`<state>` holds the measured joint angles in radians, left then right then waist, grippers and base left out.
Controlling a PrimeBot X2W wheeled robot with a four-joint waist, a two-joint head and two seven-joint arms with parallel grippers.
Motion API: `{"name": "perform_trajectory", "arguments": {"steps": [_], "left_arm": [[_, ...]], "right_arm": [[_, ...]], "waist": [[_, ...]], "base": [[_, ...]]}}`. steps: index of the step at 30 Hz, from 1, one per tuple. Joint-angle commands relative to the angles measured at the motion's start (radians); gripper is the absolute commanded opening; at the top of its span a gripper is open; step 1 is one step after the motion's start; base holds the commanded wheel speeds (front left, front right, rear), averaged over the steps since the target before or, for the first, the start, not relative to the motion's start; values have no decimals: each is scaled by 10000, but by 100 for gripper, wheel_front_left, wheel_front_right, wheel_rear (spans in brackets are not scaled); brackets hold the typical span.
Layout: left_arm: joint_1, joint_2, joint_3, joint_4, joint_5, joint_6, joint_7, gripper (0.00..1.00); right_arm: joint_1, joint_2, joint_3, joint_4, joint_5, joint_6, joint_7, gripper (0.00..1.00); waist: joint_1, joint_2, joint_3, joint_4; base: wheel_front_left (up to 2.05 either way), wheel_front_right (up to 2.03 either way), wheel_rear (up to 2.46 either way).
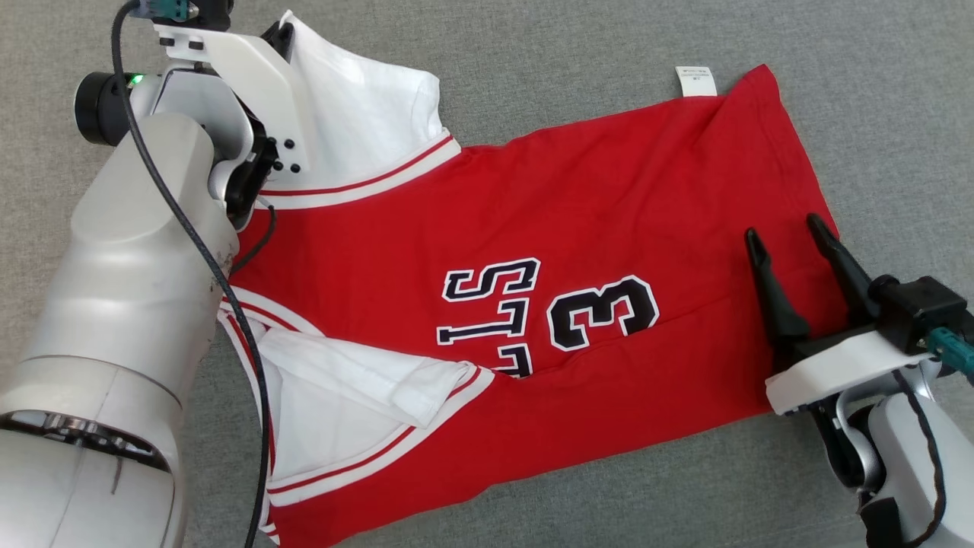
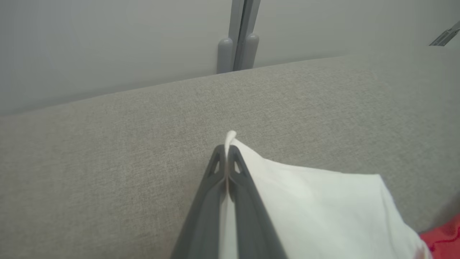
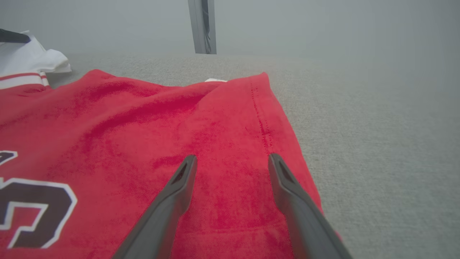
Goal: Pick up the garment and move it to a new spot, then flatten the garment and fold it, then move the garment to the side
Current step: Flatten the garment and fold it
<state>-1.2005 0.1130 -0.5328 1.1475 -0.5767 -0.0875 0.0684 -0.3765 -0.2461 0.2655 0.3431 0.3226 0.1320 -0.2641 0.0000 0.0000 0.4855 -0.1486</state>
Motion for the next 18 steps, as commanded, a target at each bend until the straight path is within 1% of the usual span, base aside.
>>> {"name": "perform_trajectory", "arguments": {"steps": [1,4,7,12,18], "left_arm": [[-241,116,143,-20,-245,-153,-109,0],[-229,202,191,-77,-375,-256,-190,0],[-235,285,195,-192,-530,-340,-251,0],[-280,353,120,-472,-766,-414,-264,0],[-257,429,-60,-838,-921,-436,-223,0]], "right_arm": [[-363,-151,-113,122,306,-22,49,100],[-719,-248,-143,175,549,-22,260,100],[-1345,-401,-140,348,893,-21,878,100],[-2625,-678,8,862,1422,-16,2322,100],[-4163,-792,281,1907,1909,-13,4074,100]], "waist": [[0,0,5,37],[0,0,26,51],[0,0,71,93],[0,0,193,239],[0,0,316,411]], "base": [[0,0,0],[0,0,0],[0,0,0],[0,0,0],[0,0,0]]}}
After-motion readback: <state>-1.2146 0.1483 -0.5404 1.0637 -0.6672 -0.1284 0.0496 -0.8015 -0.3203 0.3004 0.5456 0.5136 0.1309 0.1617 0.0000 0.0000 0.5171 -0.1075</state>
